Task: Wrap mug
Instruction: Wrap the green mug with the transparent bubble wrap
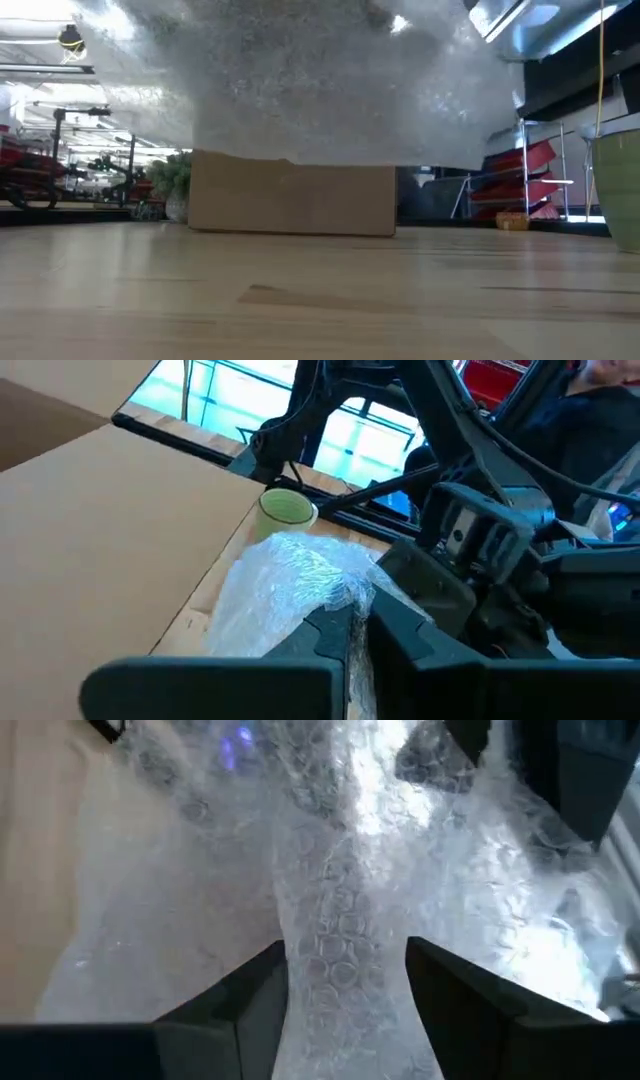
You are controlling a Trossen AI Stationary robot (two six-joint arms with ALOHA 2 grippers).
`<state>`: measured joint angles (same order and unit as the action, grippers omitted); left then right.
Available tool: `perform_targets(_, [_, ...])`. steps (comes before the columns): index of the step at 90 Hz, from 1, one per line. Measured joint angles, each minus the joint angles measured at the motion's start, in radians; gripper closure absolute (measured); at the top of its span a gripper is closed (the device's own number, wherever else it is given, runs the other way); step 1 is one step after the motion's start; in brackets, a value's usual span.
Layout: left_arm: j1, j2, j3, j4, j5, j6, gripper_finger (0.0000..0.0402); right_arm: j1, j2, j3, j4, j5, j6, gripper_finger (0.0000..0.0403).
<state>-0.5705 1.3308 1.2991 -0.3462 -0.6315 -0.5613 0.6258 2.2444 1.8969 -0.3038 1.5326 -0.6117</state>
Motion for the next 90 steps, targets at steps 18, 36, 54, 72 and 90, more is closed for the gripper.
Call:
perform_targets(18, [-0.015,0.000,0.000,0.029,0.000,-0.008,0.0402,-0.055,0.001,0.000,-0.039,-0.026,0.059,0.0225])
perform_targets(36, [-0.035,0.000,0.000,0.102,0.002,0.039,0.0402,-0.063,0.003,0.000,-0.044,-0.042,0.062,0.0296])
perform_targets(54, [-0.034,0.000,0.000,0.093,0.000,0.046,0.0402,-0.055,0.003,0.000,-0.042,-0.090,0.088,0.0391])
perform_targets(72, [-0.015,0.000,0.000,0.049,-0.001,0.088,0.0402,0.012,0.003,0.000,-0.046,-0.349,0.254,0.0400])
perform_targets(90, [0.009,0.000,0.000,-0.071,-0.006,0.039,0.0402,0.105,0.005,0.000,-0.162,-0.906,0.568,0.0402])
